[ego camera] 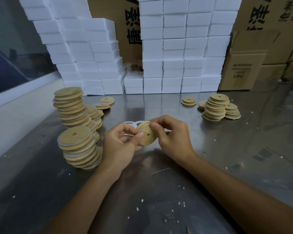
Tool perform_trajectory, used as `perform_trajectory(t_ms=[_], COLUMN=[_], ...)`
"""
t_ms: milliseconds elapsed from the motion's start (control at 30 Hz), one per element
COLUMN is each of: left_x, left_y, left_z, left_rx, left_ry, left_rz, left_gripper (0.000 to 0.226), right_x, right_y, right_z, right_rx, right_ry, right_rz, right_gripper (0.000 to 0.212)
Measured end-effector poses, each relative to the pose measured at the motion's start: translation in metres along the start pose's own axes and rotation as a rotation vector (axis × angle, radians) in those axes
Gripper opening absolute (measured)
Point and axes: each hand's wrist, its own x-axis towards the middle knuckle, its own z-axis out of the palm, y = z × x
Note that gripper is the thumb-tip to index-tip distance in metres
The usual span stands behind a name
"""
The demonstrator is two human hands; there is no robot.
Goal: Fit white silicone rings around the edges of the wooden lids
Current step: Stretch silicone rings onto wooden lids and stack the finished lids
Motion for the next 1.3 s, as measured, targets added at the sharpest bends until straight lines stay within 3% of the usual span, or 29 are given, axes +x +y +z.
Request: perform_trajectory(t_ms=[200, 433, 667, 933, 1100, 1300], left_x=[0.002, 0.002, 0.0, -0.001, 0.001, 0.001], left_y=[-0.001, -0.003, 0.002, 0.001, -0.004, -0.005], left_z=[-0.002, -0.005, -0.005, -0.001, -0.004, -0.006], left_rx=[0.042, -0.082, -0.133, -0.113, -0.021, 0.061], left_ry=[-0.02, -0.005, 0.022, 0.074, 0.072, 0.033], left_rz=[0.023, -0.053, -0.102, -0.099, -0.068, 0.017], left_gripper=[0.026, 0.024, 0.019, 0.017, 0.021, 0.017], right_x=[0.004, 0.005, 0.004, 0.003, 0.002, 0.0], right_y=[0.001, 0.003, 0.005, 0.004, 0.002, 0.003], right_z=[-0.003, -0.009, -0.008, -0.005, -0.004, -0.002], right_rx=[0.169, 0.406, 0.408, 0.327, 0.315, 0.109], right_ry=[-0.042, -0.091, -0.154, -0.1, -0.123, -0.242], right_rz=[0.152, 0.281, 0.283, 0.209, 0.208, 0.15], right_gripper=[0.007, 0.007, 0.007, 0.004, 0.003, 0.005])
